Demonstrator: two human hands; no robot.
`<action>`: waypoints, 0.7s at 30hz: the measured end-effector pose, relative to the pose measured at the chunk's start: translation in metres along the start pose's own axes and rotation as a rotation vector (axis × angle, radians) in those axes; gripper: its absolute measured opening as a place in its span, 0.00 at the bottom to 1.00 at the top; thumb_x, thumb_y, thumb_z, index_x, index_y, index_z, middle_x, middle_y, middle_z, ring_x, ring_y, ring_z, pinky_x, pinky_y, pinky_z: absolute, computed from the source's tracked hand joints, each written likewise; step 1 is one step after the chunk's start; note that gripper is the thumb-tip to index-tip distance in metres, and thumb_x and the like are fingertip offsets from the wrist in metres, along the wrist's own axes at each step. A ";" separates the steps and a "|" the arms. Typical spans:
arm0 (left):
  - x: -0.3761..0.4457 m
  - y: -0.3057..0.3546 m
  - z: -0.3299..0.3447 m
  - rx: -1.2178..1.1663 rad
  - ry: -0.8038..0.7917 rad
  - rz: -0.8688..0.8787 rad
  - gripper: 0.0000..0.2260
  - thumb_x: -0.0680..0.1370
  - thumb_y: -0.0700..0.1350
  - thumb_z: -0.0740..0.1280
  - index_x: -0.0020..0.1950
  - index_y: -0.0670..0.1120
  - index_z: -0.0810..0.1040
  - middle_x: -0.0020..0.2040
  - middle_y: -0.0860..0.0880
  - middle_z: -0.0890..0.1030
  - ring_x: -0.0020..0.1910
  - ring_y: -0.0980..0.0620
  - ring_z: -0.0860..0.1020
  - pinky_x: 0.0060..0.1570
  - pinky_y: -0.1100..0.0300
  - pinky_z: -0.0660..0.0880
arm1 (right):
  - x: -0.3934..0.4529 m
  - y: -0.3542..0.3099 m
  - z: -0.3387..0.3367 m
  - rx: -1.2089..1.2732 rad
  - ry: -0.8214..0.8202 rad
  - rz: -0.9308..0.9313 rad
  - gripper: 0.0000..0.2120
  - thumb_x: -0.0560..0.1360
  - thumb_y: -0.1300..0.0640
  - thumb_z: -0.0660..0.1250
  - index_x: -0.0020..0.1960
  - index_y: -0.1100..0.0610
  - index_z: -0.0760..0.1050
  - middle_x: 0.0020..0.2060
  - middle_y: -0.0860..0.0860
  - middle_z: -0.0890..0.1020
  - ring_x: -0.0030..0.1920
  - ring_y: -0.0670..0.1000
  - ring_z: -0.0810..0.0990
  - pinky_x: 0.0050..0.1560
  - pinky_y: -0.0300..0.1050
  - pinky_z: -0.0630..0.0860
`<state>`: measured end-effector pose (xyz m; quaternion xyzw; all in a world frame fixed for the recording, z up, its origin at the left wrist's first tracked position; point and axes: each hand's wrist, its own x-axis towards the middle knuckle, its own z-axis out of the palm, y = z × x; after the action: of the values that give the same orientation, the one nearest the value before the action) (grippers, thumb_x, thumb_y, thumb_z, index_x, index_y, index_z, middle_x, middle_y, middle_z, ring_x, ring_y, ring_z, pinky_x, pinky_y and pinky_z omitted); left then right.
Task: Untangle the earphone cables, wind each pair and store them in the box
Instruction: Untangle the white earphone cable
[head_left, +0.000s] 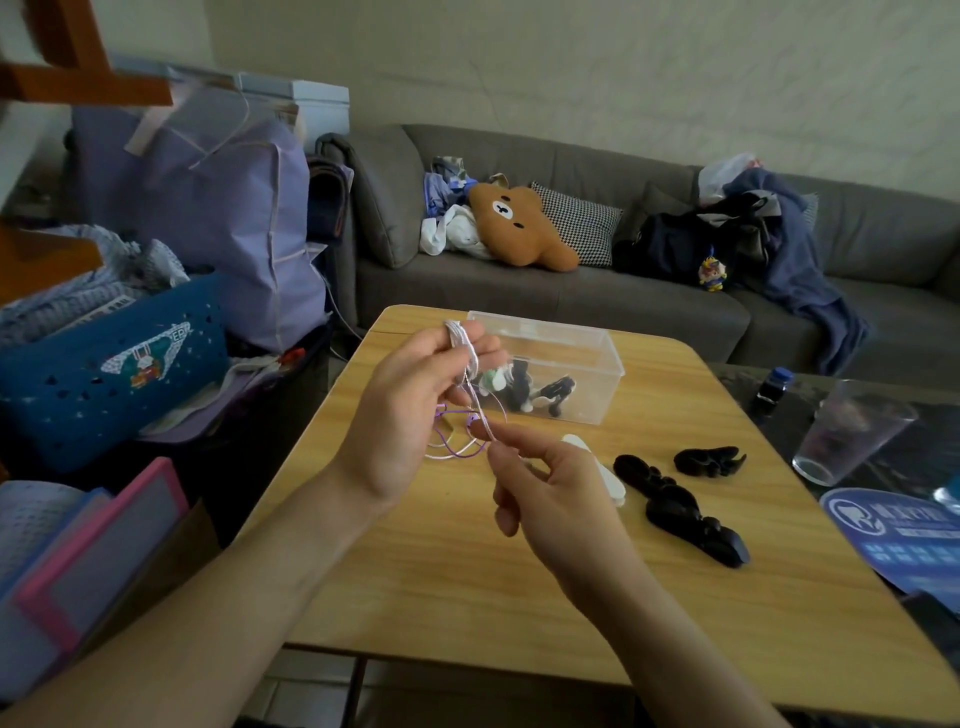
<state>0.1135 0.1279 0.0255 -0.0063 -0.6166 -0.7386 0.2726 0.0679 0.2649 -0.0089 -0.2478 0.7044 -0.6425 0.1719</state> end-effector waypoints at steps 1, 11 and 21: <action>-0.002 -0.002 0.000 0.125 0.000 0.041 0.18 0.76 0.47 0.61 0.63 0.43 0.76 0.59 0.45 0.82 0.60 0.50 0.80 0.50 0.63 0.76 | 0.000 0.000 0.001 0.002 -0.004 0.004 0.10 0.81 0.57 0.64 0.60 0.51 0.80 0.27 0.47 0.74 0.28 0.46 0.72 0.29 0.37 0.70; -0.012 -0.012 -0.005 0.952 -0.305 0.214 0.09 0.84 0.45 0.60 0.49 0.40 0.74 0.41 0.49 0.77 0.40 0.64 0.78 0.38 0.63 0.71 | 0.003 -0.012 -0.022 0.056 0.114 -0.127 0.06 0.73 0.63 0.74 0.44 0.53 0.86 0.26 0.55 0.80 0.28 0.49 0.76 0.31 0.44 0.73; -0.009 -0.023 -0.003 0.892 -0.427 -0.024 0.11 0.80 0.56 0.62 0.48 0.50 0.77 0.39 0.51 0.80 0.37 0.50 0.76 0.40 0.49 0.75 | 0.011 -0.006 -0.032 0.040 0.096 -0.165 0.03 0.72 0.60 0.76 0.45 0.59 0.84 0.30 0.59 0.83 0.28 0.55 0.81 0.31 0.48 0.80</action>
<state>0.1132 0.1311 0.0010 -0.0332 -0.9148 -0.3879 0.1077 0.0420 0.2842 0.0017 -0.2704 0.6760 -0.6797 0.0892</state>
